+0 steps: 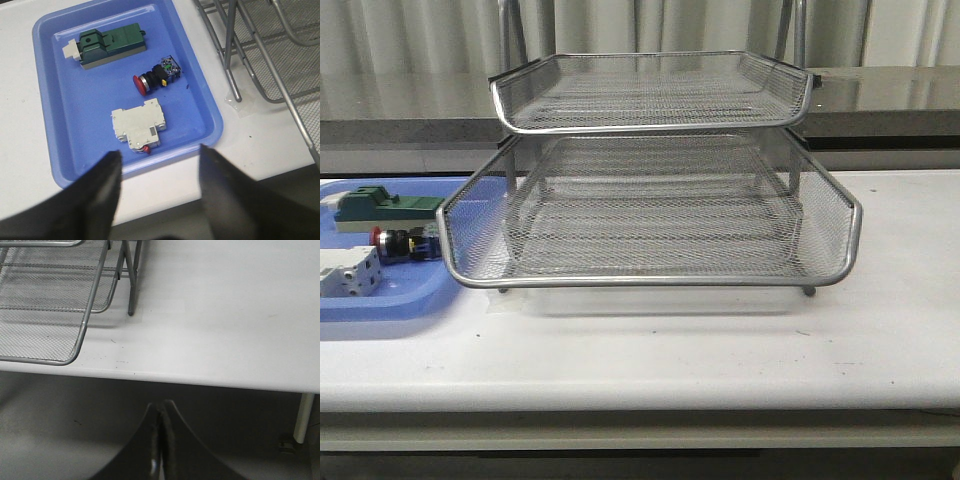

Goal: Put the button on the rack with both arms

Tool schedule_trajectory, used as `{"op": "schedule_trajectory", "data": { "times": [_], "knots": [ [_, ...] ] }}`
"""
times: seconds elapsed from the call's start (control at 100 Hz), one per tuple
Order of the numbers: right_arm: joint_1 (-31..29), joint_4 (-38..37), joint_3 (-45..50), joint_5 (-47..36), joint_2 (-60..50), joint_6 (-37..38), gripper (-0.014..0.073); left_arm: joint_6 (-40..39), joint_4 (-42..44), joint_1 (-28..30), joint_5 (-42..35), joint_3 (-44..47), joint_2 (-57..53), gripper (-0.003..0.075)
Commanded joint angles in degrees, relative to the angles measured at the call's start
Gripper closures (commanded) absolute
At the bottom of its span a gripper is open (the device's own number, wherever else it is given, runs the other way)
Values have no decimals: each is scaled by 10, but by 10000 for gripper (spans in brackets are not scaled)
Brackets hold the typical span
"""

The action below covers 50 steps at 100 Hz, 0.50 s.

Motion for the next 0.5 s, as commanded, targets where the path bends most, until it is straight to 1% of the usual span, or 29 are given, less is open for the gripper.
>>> {"op": "schedule_trajectory", "data": {
  "times": [0.0, 0.03, 0.08, 0.19, 0.31, 0.4, 0.49],
  "knots": [
    [-1, -4, -18, -37, 2, -2, 663, 10, -6, -3, -29, -21, -7, 74],
    [-1, -4, -18, -37, 2, -2, 663, 10, -6, -3, -32, -21, -7, 35],
    [-1, -4, -18, -37, 2, -2, 663, 10, -6, -3, -33, -21, -7, 18],
    [-1, -4, -18, -37, 2, -2, 663, 10, -17, -3, -34, -21, -7, 32],
    [-1, -4, -18, -37, 2, -2, 663, 10, -19, -3, -62, -22, -3, 64],
    [-1, -4, -18, -37, 2, -2, 663, 11, -19, -3, -69, -42, 20, 78],
    [-1, -4, -18, -37, 2, -2, 663, 22, -19, -3, -54, -79, 64, 80]
  ]
}}
